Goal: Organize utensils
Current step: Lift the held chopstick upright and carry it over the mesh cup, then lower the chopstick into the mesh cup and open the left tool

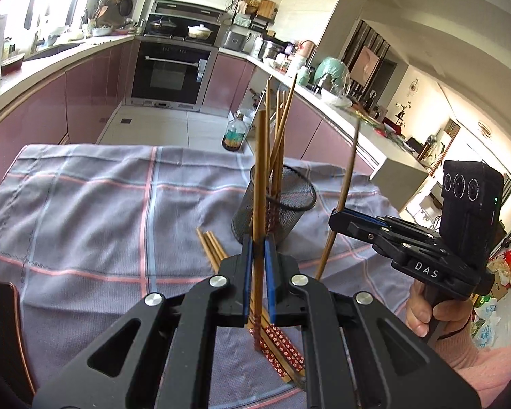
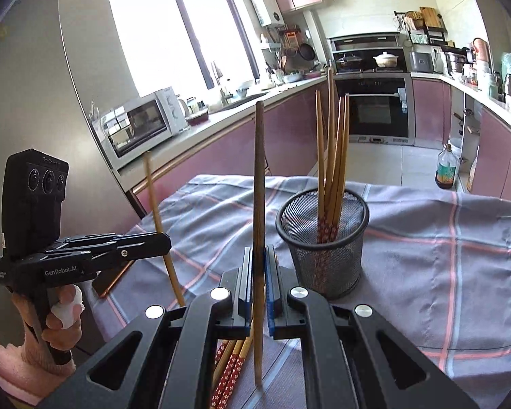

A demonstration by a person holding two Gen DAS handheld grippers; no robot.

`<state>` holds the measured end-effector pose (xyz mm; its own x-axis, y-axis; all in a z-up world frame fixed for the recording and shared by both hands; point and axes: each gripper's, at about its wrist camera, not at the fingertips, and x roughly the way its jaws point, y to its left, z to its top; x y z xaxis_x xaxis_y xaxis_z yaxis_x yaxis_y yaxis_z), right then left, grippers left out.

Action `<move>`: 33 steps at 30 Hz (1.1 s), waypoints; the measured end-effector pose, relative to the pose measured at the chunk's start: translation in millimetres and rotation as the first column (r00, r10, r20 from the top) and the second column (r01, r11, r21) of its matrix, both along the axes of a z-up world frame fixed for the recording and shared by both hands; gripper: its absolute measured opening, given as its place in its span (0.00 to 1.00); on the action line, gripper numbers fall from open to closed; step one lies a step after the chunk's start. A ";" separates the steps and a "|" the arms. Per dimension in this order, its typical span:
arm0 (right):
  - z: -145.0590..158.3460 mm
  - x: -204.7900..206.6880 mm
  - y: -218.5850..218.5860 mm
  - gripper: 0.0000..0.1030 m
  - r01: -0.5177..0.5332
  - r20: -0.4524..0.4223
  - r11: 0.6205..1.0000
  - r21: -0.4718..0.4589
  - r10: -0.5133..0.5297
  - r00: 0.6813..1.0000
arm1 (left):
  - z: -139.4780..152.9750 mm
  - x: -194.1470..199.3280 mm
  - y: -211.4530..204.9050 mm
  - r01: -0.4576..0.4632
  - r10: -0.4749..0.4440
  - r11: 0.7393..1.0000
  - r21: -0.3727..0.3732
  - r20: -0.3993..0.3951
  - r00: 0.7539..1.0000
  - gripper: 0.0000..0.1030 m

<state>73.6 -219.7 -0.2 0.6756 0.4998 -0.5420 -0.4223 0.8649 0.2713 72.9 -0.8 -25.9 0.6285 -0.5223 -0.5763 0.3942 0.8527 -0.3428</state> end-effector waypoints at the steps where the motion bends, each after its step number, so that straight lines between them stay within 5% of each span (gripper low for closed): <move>1: 2.7 -0.2 -1.2 0.05 0.003 0.009 1.000 0.002 -0.003 1.000 | 4.0 -1.2 -0.2 0.001 -0.001 1.000 -0.004 0.009 1.000 0.07; 33: 80.9 13.0 -37.1 0.05 0.105 0.239 0.994 0.011 -0.105 0.965 | 108.9 33.5 -28.2 -0.002 0.015 0.998 -0.060 0.230 0.973 0.07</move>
